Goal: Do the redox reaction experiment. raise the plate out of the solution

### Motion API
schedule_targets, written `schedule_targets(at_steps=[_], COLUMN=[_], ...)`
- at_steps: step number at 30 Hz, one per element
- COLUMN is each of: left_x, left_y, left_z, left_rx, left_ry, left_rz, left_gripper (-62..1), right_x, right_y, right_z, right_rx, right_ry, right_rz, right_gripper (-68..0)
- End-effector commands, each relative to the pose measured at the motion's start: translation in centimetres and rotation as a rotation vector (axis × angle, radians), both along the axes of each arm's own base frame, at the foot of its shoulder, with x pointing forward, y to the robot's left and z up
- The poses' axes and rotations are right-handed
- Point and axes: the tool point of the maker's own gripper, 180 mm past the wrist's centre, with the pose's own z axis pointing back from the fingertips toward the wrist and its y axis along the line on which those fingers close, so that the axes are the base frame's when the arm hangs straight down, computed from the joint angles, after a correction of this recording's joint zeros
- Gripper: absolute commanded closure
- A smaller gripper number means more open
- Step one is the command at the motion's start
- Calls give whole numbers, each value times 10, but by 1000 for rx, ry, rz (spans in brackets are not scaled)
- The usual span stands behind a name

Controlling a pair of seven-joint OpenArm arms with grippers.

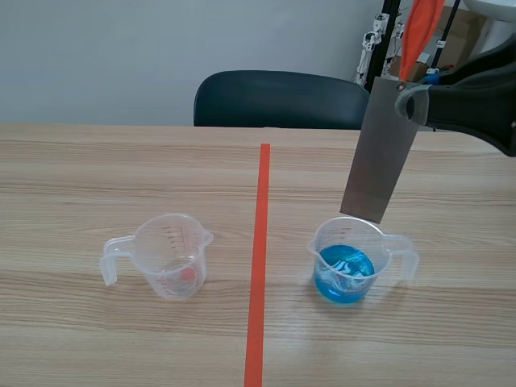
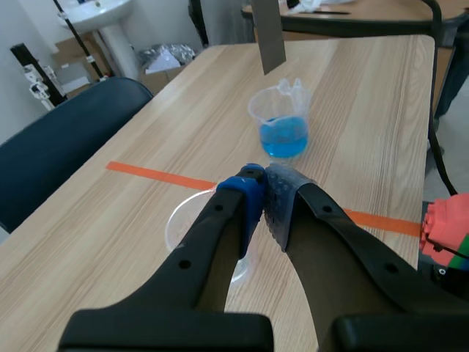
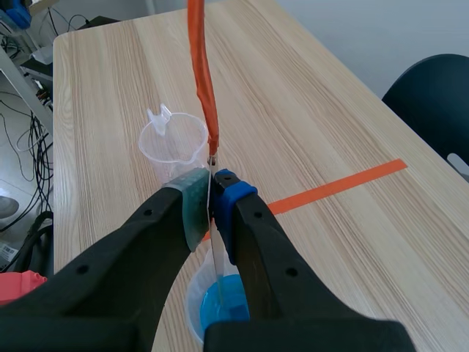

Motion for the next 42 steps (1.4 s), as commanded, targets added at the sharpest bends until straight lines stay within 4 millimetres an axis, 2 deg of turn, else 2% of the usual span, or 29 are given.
schedule_targets(at_steps=[1, 10, 23, 32, 42], left_x=[0, 10, 34, 53, 65], left_y=[-11, -45, -59, -71, -99], left_z=[9, 25, 16, 17, 4], left_rx=[-14, 49, 131, 177, 199], left_ry=[-22, -65, -72, -111, -103], left_rz=[-25, -47, -7, -8, -12], left_gripper=[-27, -27, -27, -27, -27], right_x=[1, 1, 1, 1, 1], right_y=[2, 2, 2, 2, 2], right_z=[16, 16, 17, 17, 17], right_rx=[36, 40, 42, 42, 42], right_ry=[-28, -30, -31, -31, -31], right_rz=[9, 9, 9, 9, 9], right_gripper=[-4, -4, -4, -4, -4])
